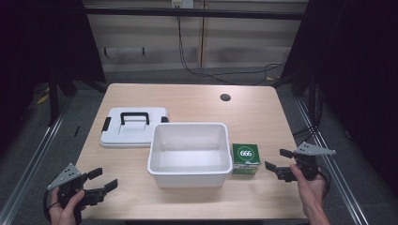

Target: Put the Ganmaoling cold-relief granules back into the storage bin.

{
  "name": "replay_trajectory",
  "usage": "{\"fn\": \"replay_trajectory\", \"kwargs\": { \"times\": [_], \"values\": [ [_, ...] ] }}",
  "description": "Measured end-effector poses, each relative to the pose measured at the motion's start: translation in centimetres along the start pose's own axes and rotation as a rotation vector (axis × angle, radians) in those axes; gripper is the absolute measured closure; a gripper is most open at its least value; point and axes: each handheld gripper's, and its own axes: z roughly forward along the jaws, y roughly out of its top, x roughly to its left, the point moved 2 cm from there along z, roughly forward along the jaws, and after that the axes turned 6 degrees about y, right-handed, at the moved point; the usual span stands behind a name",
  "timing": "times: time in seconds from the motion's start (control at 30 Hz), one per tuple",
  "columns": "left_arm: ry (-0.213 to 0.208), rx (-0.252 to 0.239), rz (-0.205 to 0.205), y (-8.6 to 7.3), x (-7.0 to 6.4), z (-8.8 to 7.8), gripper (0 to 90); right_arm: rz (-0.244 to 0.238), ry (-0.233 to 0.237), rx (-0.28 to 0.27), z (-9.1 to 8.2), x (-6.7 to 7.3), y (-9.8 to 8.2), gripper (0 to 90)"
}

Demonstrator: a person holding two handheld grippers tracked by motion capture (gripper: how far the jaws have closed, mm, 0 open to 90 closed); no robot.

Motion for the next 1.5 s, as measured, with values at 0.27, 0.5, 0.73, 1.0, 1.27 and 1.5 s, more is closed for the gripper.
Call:
{"fn": "replay_trajectory", "kwargs": {
  "times": [0.27,0.5,0.73,1.0,1.27,1.5],
  "values": [
    [0.009,0.006,-0.004,-0.1,0.1,0.1,15.8,-0.037,-0.003,0.035,0.1,-0.2,-0.1,16.0],
    [0.014,0.006,0.003,0.0,0.2,0.1,15.8,-0.098,0.033,0.059,0.2,0.4,0.5,16.6],
    [0.007,0.002,0.005,0.0,0.0,0.0,15.8,-0.148,0.053,0.143,0.4,1.2,1.4,16.4],
    [0.012,0.016,0.009,-0.1,0.0,0.3,15.9,-0.196,0.091,0.12,1.1,2.1,3.8,14.8],
    [0.008,0.018,0.015,-0.1,0.0,0.2,15.8,-0.281,0.128,0.171,1.4,3.1,6.1,13.6],
    [0.01,0.016,0.008,-0.1,0.0,0.3,15.8,-0.337,0.136,0.195,1.4,3.9,8.1,13.8]
  ]
}}
